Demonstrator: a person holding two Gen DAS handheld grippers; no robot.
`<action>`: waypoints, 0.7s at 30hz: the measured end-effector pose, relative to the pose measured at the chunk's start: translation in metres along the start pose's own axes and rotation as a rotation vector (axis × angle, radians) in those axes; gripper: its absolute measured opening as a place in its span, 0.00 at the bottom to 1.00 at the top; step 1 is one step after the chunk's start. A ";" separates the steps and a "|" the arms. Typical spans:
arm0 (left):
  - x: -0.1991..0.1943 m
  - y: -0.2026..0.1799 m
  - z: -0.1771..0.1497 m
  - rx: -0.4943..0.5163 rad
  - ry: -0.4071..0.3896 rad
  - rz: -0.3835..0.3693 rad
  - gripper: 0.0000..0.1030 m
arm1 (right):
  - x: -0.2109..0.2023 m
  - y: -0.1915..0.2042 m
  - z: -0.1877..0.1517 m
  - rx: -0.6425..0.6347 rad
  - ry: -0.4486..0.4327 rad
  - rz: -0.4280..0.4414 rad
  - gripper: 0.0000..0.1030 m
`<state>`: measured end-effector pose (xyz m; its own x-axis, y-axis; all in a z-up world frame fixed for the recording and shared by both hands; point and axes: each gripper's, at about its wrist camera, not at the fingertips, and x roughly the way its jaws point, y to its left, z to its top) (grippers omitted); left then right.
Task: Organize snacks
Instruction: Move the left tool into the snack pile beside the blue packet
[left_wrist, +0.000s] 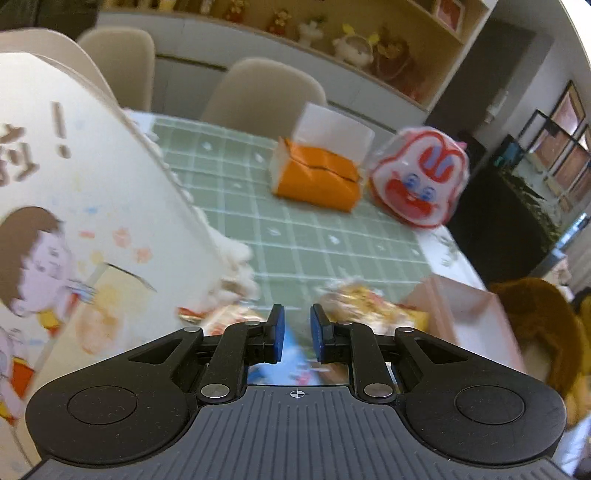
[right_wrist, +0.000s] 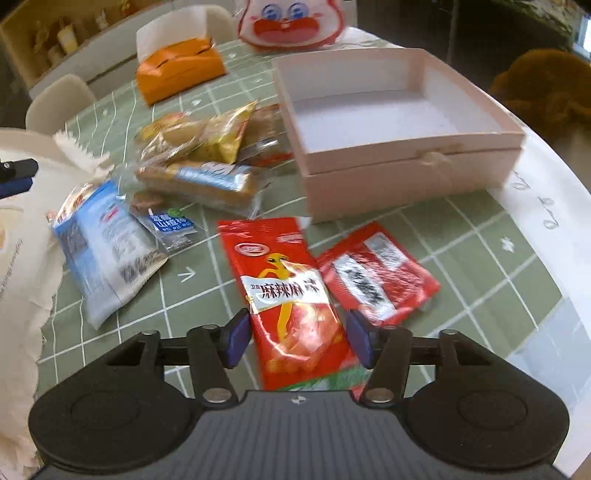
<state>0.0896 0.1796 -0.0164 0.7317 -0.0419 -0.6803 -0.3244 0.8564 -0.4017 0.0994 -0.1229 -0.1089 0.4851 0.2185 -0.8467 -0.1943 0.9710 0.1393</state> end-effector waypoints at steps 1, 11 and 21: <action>0.008 -0.006 0.000 0.003 0.050 -0.017 0.18 | -0.004 -0.005 -0.002 0.004 -0.009 0.002 0.67; 0.093 -0.036 -0.029 -0.039 0.224 0.129 0.18 | -0.028 -0.035 -0.002 -0.011 -0.058 -0.007 0.82; 0.122 -0.087 -0.052 0.367 0.162 0.261 0.26 | -0.024 -0.065 -0.004 -0.004 -0.019 -0.025 0.85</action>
<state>0.1759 0.0736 -0.0959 0.5413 0.1440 -0.8284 -0.2305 0.9729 0.0185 0.0969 -0.1913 -0.0997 0.5058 0.1959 -0.8401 -0.1853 0.9758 0.1159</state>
